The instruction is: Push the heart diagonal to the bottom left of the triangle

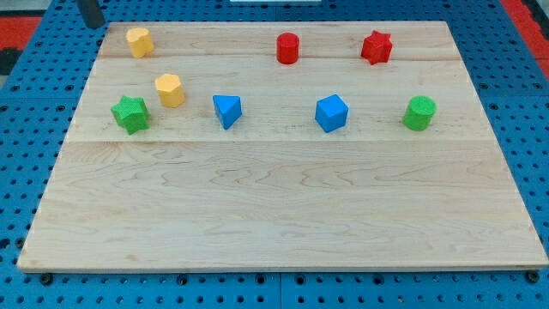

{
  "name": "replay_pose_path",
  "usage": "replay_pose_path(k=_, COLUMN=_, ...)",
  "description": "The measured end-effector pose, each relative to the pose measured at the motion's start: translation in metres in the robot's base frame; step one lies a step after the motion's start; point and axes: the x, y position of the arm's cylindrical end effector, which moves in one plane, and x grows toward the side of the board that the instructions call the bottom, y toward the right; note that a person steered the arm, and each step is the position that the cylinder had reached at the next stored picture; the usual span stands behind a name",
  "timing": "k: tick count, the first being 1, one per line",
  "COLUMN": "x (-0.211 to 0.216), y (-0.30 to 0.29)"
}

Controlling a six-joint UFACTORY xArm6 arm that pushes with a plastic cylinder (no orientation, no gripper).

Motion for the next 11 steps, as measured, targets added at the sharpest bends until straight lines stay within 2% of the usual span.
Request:
replay_pose_path(k=1, x=0.023, y=0.056)
replay_pose_path(k=2, x=0.067, y=0.094)
replay_pose_path(k=3, x=0.130, y=0.107)
replay_pose_path(k=4, x=0.113, y=0.117)
replay_pose_path(k=5, x=0.081, y=0.051)
replay_pose_path(k=6, x=0.029, y=0.022)
replay_pose_path(k=7, x=0.028, y=0.097)
replay_pose_path(k=8, x=0.101, y=0.165)
replay_pose_path(k=9, x=0.172, y=0.193)
replay_pose_path(k=10, x=0.197, y=0.191)
replay_pose_path(k=11, x=0.238, y=0.227)
